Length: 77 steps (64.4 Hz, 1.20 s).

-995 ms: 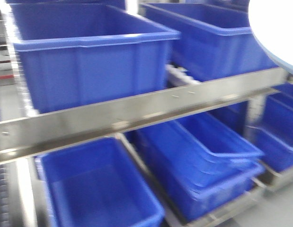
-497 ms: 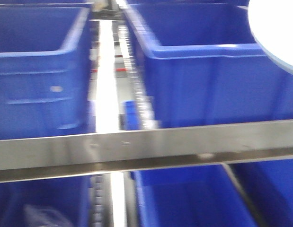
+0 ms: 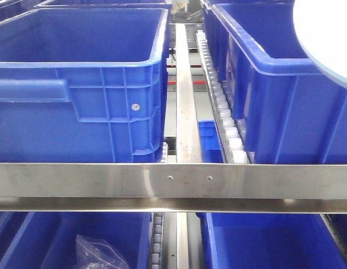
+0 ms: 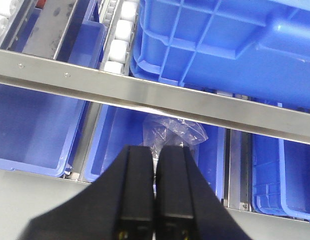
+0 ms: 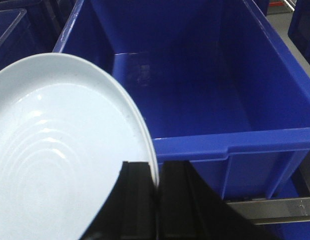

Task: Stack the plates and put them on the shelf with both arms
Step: 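Lower the held plates into the blue bin with the right gripper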

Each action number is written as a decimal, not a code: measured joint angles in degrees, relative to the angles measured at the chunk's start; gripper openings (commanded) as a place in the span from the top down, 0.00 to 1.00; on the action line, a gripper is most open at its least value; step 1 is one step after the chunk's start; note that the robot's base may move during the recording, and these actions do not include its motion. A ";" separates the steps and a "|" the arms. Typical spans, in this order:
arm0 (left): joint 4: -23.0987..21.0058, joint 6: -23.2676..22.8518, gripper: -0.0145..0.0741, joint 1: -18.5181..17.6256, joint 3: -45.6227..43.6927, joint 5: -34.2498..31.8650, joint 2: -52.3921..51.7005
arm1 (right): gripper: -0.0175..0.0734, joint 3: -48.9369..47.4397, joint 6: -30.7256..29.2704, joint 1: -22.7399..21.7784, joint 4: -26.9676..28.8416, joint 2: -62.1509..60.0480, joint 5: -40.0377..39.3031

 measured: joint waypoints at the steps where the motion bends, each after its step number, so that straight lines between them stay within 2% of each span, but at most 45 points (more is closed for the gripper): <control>1: 0.00 0.00 0.73 0.00 0.00 0.00 0.00 | 0.74 0.00 0.00 0.00 0.00 0.00 0.00; 77: 0.00 0.00 0.73 0.00 0.00 0.00 0.00 | 0.74 0.00 0.00 0.00 0.00 0.00 -0.18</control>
